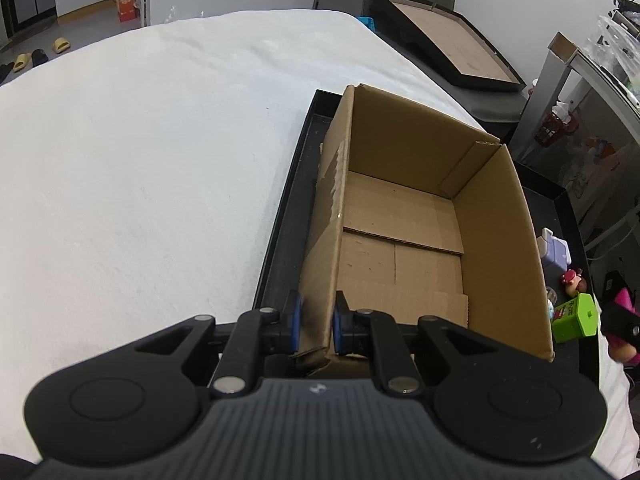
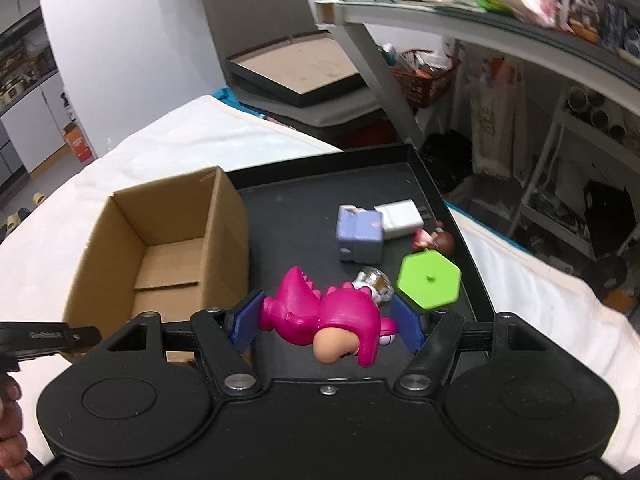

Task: Organize rigid objects
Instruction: 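Grasp the pink dinosaur figure with the right gripper and lift it, then carry the pink dinosaur over the box and release it inside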

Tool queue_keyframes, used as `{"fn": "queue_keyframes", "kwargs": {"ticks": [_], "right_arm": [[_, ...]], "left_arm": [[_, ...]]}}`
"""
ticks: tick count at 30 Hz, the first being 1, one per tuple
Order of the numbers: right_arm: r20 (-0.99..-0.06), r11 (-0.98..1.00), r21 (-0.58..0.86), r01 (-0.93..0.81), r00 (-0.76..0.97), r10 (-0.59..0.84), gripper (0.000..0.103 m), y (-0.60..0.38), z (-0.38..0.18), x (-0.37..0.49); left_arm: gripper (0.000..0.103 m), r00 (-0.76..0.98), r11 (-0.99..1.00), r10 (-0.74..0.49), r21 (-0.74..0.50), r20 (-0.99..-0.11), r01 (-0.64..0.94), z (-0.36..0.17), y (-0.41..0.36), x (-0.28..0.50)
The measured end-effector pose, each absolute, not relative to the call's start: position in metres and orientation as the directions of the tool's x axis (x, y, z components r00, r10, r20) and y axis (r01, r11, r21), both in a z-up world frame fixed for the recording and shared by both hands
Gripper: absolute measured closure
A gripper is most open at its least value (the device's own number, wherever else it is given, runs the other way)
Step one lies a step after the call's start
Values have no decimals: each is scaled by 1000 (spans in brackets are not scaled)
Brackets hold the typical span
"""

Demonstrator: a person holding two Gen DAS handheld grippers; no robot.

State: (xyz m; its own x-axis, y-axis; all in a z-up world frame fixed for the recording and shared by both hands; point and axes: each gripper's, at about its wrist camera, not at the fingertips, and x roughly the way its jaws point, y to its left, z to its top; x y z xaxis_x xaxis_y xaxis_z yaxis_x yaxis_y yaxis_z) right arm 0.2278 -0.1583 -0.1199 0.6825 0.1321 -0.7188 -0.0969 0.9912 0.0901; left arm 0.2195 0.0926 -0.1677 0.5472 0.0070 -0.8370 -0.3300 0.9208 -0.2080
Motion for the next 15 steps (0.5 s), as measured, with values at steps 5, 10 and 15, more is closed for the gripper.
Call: {"fn": "queue_keyframes", "kwargs": {"ticks": [5,10,15], "right_arm": [[-707,986,84,-141,690,159,36,-138,-110,232],[-697,980,82,-183,692,188,36,-115,-100,236],[-694,971,77,-228,687,216,36,-93,-97,243]], "left_arm": [[89,548,914,-23,-240,-836,-328,-169,96,219],[87,551,905,-49,-270,-833,-328,-169,100,218],[87,554,902,-63,-285,-830,-325,-169,103,217]]}}
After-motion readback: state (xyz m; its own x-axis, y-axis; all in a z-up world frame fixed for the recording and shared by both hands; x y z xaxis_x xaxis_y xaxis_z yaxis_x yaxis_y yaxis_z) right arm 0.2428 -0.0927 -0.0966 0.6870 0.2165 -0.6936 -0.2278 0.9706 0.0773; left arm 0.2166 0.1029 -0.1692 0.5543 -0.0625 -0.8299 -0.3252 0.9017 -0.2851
